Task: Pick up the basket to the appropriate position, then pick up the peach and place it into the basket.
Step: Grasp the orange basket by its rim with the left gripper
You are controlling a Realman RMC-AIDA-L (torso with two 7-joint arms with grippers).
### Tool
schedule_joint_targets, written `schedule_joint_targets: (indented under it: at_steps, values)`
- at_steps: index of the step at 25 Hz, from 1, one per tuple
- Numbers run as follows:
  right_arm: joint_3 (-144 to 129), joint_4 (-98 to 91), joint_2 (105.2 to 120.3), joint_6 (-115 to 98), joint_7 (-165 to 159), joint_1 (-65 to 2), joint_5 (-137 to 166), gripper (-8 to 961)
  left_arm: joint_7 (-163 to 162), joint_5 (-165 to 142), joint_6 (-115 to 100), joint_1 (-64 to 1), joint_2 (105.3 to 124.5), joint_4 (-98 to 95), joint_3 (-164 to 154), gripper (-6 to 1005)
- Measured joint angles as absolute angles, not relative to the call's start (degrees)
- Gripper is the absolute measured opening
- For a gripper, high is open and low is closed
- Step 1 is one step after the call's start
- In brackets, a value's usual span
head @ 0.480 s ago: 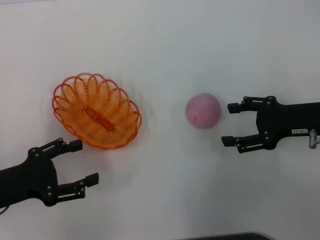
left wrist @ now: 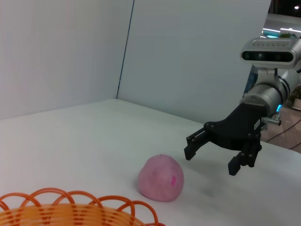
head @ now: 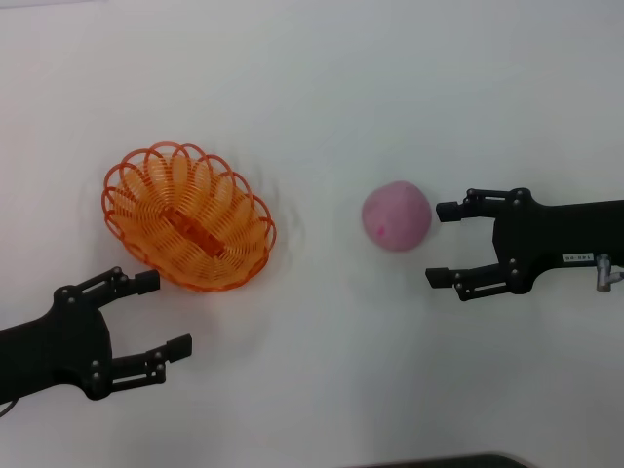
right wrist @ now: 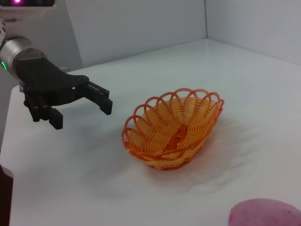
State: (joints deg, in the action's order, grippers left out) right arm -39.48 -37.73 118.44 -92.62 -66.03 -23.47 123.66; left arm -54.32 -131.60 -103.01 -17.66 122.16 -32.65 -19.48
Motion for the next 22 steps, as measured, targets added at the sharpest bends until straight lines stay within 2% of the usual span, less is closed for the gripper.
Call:
schedule_joint_targets:
  at_steps: [10,22]
  values:
    - [-38.4,-37.7,118.67,-92.1,-66.0,-23.6,123.7,924,-57.7,-131.4,-106.8,-19.3,121.71,-30.4,-9.7,887]
    - [-37.9,-37.7,118.86,-92.1,-66.5,-24.0,123.7,925,-87.6,-131.2,-101.0,-26.0,120.44,-31.2,-0.4,888]
